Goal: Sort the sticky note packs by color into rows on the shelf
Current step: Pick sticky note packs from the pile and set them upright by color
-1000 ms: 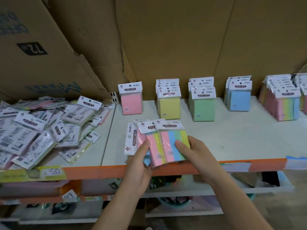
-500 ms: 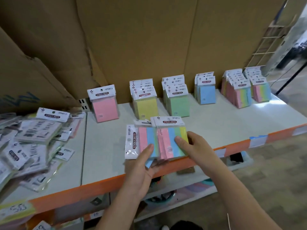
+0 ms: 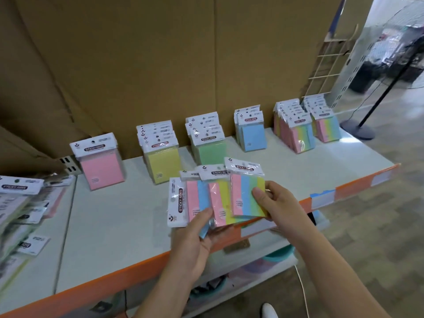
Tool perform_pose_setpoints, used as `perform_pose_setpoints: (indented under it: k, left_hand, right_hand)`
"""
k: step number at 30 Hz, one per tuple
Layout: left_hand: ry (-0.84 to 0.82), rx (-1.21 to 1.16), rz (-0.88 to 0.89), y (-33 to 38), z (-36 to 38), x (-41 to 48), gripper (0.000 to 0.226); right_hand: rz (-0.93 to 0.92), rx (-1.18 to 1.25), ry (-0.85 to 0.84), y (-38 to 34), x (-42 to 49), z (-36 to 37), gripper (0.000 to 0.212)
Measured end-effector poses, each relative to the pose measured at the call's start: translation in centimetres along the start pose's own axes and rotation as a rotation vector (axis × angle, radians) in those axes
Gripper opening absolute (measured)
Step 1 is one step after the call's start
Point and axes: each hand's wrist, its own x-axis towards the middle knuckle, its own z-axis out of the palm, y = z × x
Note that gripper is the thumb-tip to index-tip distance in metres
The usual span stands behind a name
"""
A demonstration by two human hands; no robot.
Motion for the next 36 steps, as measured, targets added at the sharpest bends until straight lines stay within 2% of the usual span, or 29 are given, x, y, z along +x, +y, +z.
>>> perform_pose_setpoints:
  k: [6,11,17,23,30,33,36]
  left_hand:
    - [-0.011,0.066,-0.011,-5.4,6.4,2.4,0.054]
    - [0.024,0.089,-0.029,-10.6,13.4,4.9,0.054]
    - [0.069,0.115,-0.079,-15.1,20.2,8.1,0.056]
    - [0.067,0.096,-0.064,-17.1,23.5,9.7,0.054]
    - [0.061,0.157,-0.037,-18.5,24.3,10.7,0.050]
    - [0.058,0.163,-0.025,-18.8,24.3,10.9,0.047]
    - [0.066,0.155,-0.012,-19.0,24.2,11.1,0.051]
  right_hand:
    - [0.008,-0.062,-0.135,1.2,2.3,-7.0,0.019]
    - [-0.013,-0.138,-0.200,2.1,5.0,-15.8,0.020]
    - [-0.092,-0.096,-0.051,2.9,10.6,-26.8,0.004]
    - [-0.093,-0.198,0.144,3.4,19.1,-34.6,0.016]
    - [-0.094,-0.620,0.279,4.6,25.0,-35.7,0.034]
    - [-0.087,-0.613,0.315,4.8,25.6,-35.2,0.041]
    - [-0.093,-0.585,0.314,5.5,24.9,-35.0,0.065]
